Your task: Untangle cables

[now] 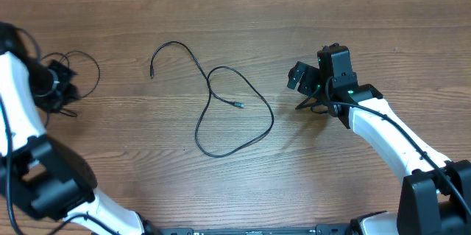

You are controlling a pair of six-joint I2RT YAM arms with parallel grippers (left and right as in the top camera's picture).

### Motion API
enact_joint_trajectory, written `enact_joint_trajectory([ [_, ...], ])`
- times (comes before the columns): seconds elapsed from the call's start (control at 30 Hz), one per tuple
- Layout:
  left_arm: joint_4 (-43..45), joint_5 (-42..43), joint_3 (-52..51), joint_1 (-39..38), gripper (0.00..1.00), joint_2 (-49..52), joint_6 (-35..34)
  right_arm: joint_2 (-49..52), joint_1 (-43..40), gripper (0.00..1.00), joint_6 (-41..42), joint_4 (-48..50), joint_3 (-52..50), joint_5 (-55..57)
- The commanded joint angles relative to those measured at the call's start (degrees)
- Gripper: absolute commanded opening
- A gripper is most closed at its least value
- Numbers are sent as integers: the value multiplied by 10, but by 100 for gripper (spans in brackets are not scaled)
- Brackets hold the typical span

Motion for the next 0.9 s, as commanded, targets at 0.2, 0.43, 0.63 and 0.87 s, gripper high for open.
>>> enact_joint_trajectory([
  [0.2,-52,39,1,-144,5,94,99,0,2,100,1,3,1,6],
  [0.43,-49,45,1,-247,4,136,99,0,2,100,1,3,1,6],
  [0.63,-43,24,1,-336,25,138,99,0,2,100,1,3,1,6],
  [0.87,2,-40,1,-430,47,138,96,0,2,100,1,3,1,6],
])
